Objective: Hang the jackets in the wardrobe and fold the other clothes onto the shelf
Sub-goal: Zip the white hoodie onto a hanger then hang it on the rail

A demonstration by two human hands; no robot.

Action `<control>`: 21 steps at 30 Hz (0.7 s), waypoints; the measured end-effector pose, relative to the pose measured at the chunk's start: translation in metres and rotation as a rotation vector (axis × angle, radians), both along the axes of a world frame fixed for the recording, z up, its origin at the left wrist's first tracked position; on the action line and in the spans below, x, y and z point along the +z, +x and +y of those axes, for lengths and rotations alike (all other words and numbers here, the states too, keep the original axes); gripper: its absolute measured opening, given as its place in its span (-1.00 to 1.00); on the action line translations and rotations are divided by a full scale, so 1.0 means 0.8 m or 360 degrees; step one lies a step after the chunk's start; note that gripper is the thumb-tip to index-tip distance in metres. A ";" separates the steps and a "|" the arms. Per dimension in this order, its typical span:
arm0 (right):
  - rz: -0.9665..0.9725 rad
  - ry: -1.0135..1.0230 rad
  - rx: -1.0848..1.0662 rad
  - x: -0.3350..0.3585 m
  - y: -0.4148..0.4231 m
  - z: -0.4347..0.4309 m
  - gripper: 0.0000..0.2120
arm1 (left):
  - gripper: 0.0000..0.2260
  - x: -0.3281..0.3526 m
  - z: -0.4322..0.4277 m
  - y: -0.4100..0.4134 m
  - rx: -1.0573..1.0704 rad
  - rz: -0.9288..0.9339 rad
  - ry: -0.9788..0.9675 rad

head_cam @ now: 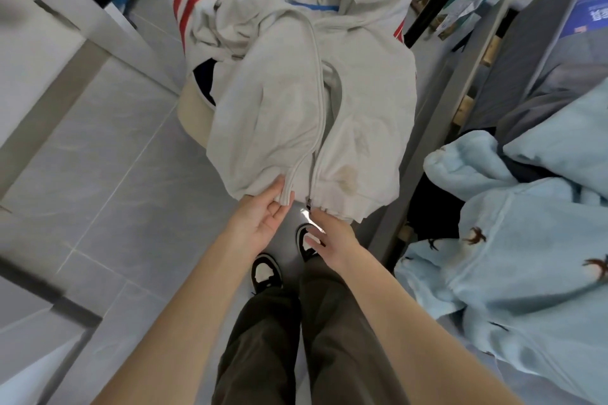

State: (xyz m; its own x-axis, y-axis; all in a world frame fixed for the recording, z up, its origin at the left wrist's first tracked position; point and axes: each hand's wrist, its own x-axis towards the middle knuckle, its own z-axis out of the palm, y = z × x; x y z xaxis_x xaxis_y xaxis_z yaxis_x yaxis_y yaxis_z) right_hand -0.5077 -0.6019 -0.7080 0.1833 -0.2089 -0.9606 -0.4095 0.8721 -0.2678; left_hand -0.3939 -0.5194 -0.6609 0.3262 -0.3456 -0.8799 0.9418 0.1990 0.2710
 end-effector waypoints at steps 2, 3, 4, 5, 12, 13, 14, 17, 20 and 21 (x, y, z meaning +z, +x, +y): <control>-0.0087 0.0141 -0.0166 -0.003 0.007 0.001 -0.61 | -0.94 -0.004 0.004 0.003 -0.0101 -0.0111 0.0017; -0.0099 0.0172 -0.0211 -0.004 0.012 0.003 -0.58 | -0.90 -0.006 0.006 0.006 -0.0149 -0.0154 0.0031; -0.0087 0.0183 -0.0228 -0.005 0.016 0.005 -0.58 | -0.89 -0.008 0.008 0.008 -0.0188 -0.0187 0.0040; -0.0066 0.0185 -0.0223 -0.006 0.019 0.007 -0.58 | -0.90 -0.009 0.010 0.010 -0.0214 -0.0211 0.0041; 0.0132 0.0131 -0.0241 -0.007 0.024 0.012 -0.54 | -0.87 -0.002 0.016 0.015 -0.0319 -0.0190 -0.0036; 0.0151 0.0106 -0.0225 -0.007 0.023 0.010 -0.54 | -0.88 -0.001 0.016 0.014 -0.0353 -0.0177 -0.0050; 0.0153 0.0088 -0.0211 -0.007 0.023 0.008 -0.54 | -0.88 0.001 0.016 0.012 -0.0389 -0.0166 -0.0057; 0.0145 0.0051 -0.0206 -0.004 0.026 0.004 -0.51 | -0.87 0.005 0.016 0.010 -0.0464 -0.0158 -0.0019; 0.0167 0.0056 -0.0292 -0.004 0.028 0.004 -0.53 | -0.76 0.008 0.019 0.010 -0.0552 -0.0211 0.0003; 0.0166 0.0054 -0.0320 -0.004 0.028 0.004 -0.54 | -0.74 0.008 0.021 0.011 -0.0592 -0.0242 0.0014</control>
